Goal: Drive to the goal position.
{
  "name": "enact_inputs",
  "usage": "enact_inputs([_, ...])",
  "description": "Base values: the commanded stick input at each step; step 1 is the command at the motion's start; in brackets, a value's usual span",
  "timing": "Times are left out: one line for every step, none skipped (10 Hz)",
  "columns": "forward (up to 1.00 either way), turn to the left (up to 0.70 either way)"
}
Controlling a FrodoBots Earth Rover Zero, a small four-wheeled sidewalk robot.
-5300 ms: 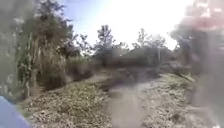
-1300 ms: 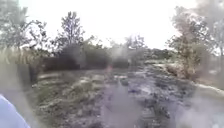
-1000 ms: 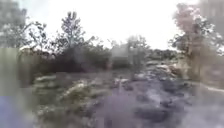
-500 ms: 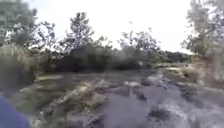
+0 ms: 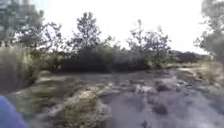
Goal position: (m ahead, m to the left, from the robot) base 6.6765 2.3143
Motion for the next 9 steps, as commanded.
enact_inputs([1.00,0.27])
enact_inputs([1.00,0.27])
enact_inputs([1.00,0.27])
enact_inputs([1.00,0.27])
enact_inputs([1.00,0.27])
enact_inputs([1.00,0.27])
enact_inputs([1.00,0.27])
enact_inputs([1.00,0.27])
enact_inputs([1.00,0.27])
